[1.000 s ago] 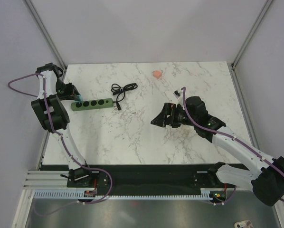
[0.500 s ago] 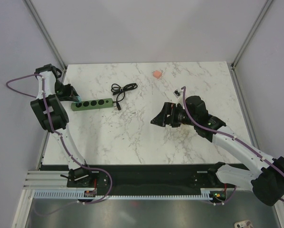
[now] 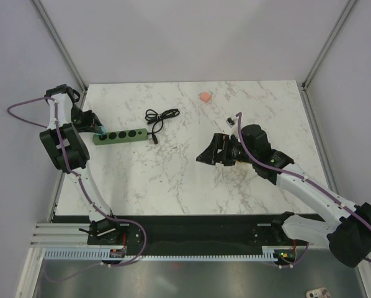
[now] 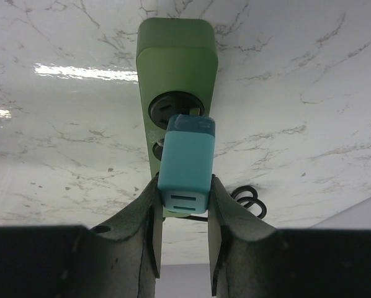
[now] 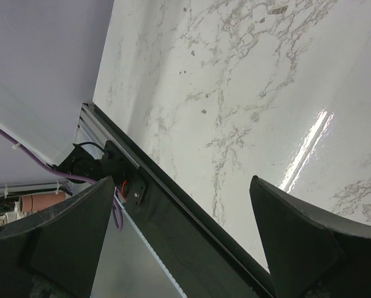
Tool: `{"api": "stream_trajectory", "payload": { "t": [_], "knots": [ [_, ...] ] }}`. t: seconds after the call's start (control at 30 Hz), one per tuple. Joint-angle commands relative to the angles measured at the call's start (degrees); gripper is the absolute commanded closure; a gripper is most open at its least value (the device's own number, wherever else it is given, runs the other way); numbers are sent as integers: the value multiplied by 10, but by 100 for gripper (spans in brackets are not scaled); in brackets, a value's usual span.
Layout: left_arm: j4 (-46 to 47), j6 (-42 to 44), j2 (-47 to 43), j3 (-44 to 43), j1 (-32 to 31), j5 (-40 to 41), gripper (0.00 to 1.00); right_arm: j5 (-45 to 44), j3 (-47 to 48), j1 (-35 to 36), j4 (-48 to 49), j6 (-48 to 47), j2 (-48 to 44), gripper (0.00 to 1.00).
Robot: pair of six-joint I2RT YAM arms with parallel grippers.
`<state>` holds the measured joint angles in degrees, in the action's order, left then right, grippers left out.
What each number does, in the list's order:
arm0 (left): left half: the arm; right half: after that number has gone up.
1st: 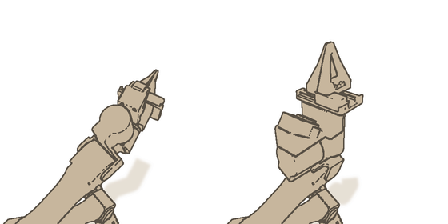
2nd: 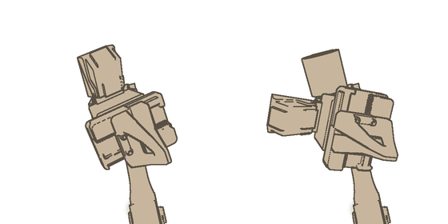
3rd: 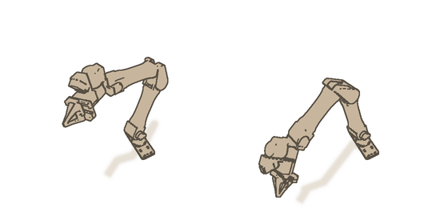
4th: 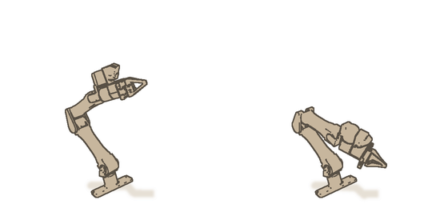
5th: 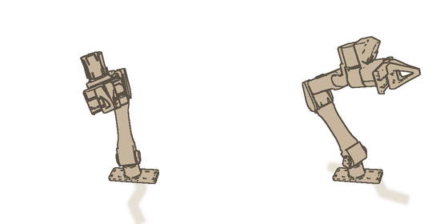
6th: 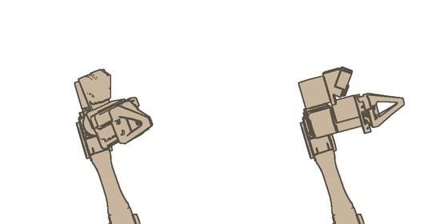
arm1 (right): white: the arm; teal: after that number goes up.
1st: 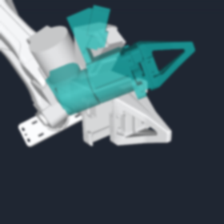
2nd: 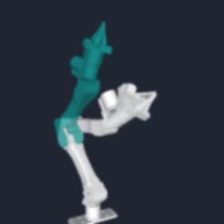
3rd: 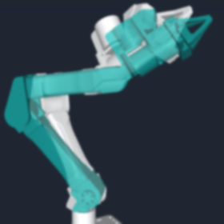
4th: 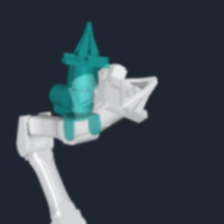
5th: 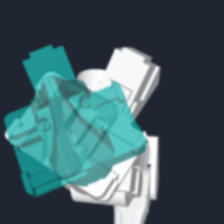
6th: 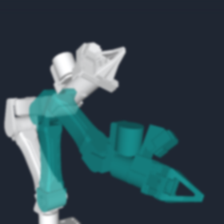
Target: Insert the plug
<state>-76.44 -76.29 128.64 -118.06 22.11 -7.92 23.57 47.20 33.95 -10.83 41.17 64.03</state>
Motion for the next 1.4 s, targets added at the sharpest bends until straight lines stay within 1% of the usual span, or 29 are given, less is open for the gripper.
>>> {"api": "stream_trajectory", "payload": {
  "t": [0.0, 0.17, 0.4, 0.5, 0.7, 0.97, 1.23, 1.37],
  "knots": [
    [-18, 25, 19, -12, 16, 3, 98, -5, 27, 1, 10, 5, 2, 2],
    [-23, 44, 20, -15, 15, -23, 98, -8, 28, 1, 9, 4, 2, 2],
    [-29, 62, 10, -20, 15, -17, 98, -8, 26, 1, 9, 2, 4, 2],
    [-34, 55, 6, -22, 14, 4, 98, -9, 24, 1, 10, 1, 0, 2],
    [-54, 54, 16, -18, 15, 9, 98, -12, 22, 1, 10, 2, -4, 2],
    [-51, 55, 21, -18, 14, -2, 98, -12, 26, 1, 10, 0, 0, 2],
    [-63, 55, 15, -15, 14, 6, 98, -18, 25, 1, 10, -1, 3, 2],
    [-59, 58, 14, -4, 11, -5, 98, -19, 25, 1, 9, 1, -2, 2]
  ]
}}
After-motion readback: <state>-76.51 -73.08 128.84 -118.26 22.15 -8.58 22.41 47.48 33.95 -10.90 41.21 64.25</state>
